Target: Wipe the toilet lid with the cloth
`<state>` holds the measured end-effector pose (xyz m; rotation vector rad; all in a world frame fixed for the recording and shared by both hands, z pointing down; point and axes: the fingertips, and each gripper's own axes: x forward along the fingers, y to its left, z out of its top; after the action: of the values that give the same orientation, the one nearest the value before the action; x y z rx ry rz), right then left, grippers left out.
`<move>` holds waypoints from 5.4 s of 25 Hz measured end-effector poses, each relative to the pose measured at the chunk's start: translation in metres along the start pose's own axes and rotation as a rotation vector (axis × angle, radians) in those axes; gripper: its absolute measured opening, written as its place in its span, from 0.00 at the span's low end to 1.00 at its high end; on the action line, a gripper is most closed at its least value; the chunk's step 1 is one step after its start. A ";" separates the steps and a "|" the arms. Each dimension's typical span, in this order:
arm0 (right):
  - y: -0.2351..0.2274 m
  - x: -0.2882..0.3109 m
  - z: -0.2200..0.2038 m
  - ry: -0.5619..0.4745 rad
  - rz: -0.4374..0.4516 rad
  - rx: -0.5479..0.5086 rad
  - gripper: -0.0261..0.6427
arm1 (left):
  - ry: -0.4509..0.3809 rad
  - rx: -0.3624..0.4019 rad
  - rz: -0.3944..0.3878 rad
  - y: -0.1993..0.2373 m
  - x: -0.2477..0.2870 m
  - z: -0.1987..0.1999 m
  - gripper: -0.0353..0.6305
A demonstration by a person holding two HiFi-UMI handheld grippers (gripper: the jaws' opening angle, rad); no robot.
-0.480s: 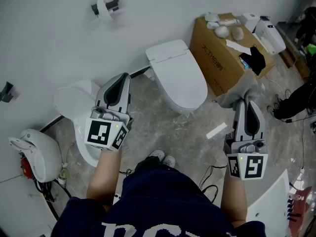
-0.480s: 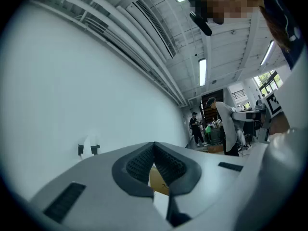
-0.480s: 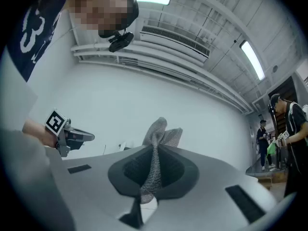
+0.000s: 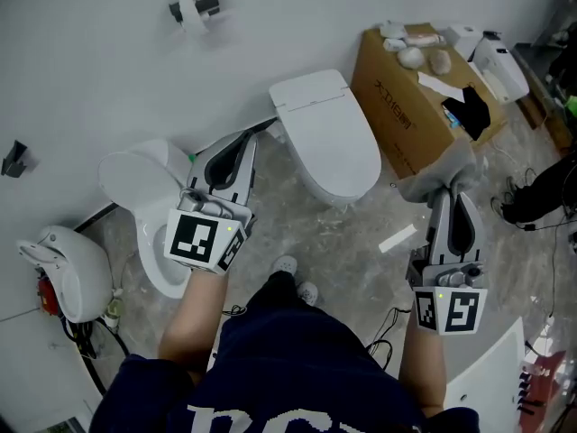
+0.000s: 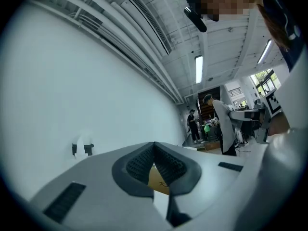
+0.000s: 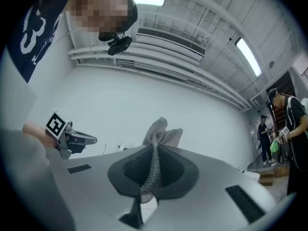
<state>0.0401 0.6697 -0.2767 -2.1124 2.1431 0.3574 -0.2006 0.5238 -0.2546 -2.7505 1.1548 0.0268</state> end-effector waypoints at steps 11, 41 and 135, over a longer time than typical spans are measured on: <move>0.006 0.076 -0.037 0.023 0.028 0.014 0.09 | 0.005 0.006 0.003 0.046 0.054 -0.027 0.07; -0.037 0.374 -0.141 0.107 0.085 0.043 0.09 | 0.075 -0.026 0.016 0.209 0.300 -0.116 0.07; -0.029 0.578 -0.924 0.990 0.580 -0.277 0.10 | 0.458 -0.260 0.177 0.280 0.439 -0.637 0.07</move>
<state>0.1337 -0.1161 0.4735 -1.9486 3.4292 -0.5210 -0.1194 -0.0770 0.3019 -2.9581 1.6066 -0.4895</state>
